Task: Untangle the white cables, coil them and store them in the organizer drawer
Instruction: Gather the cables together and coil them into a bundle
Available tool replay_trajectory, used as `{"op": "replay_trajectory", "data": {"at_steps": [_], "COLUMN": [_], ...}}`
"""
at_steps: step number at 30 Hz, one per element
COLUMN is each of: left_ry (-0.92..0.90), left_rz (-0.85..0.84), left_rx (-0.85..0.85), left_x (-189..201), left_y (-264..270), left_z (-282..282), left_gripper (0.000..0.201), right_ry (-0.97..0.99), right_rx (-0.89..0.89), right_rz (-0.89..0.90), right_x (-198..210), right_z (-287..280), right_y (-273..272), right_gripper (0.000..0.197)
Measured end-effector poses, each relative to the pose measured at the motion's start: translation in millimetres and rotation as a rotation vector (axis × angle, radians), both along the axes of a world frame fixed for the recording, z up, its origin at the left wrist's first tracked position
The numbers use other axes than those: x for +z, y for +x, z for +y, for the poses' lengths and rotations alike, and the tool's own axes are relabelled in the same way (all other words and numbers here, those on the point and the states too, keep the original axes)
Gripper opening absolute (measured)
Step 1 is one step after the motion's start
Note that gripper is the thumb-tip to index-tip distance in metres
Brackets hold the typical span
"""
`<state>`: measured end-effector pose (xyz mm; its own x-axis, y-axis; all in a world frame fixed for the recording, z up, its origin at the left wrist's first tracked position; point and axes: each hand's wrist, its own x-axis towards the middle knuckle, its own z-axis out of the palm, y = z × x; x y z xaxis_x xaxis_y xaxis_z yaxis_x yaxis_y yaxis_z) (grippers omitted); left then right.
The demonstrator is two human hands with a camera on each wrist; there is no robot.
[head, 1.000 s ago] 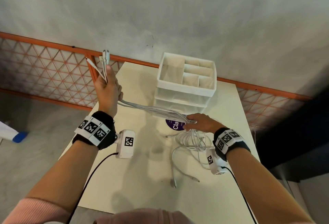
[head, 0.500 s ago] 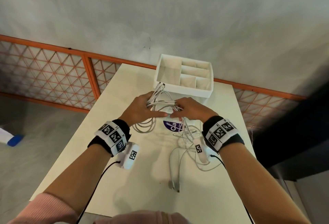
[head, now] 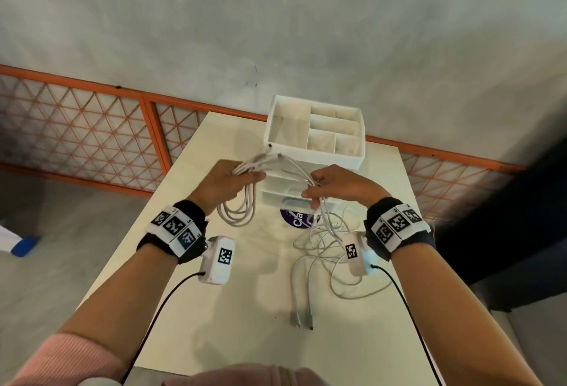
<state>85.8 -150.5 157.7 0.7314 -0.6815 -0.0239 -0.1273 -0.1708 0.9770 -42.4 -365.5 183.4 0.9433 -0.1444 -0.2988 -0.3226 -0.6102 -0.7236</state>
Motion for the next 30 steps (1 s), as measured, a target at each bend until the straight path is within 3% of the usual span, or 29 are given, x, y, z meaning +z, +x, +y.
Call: {"op": "replay_trajectory", "data": {"at_steps": [2,6,13,17,21,27,28,30], "left_ry": [-0.138,-0.377,-0.346,-0.282,-0.327,-0.325,-0.326,-0.327], "left_rz": [0.029,0.103,0.143,0.181,0.333,0.311,0.312,0.31], "left_rx": [0.078,0.219,0.466,0.574,0.707,0.759,0.77,0.776], "left_x": [14,43,18,3,0,1,0,0], "left_y": [3,10,22,22,28,38,39,39], "left_z": [2,3,6,9,13,21,22,23], "left_gripper": [0.03,0.038,0.028,0.036,0.037,0.035,0.036,0.037], "right_ry": [-0.044,-0.093,-0.363,-0.15,-0.072,0.142,0.206,0.292], "right_rx": [0.025,-0.006,-0.101,-0.137,-0.145,-0.182,-0.205,-0.225], "right_rz": [0.056,0.095,0.107,0.022,-0.006,-0.011,-0.009,-0.045], "right_x": [-5,-28,-31,-26,-18,-24,-27,-34], "right_z": [-2,-13,-27,-32,-32,-32,-33,-38], "right_y": [-1,-5,-19,-23,-23,-29,-29,-34], "right_gripper": [0.023,0.038,0.035,0.035,0.046,0.088,0.087,0.064]}}
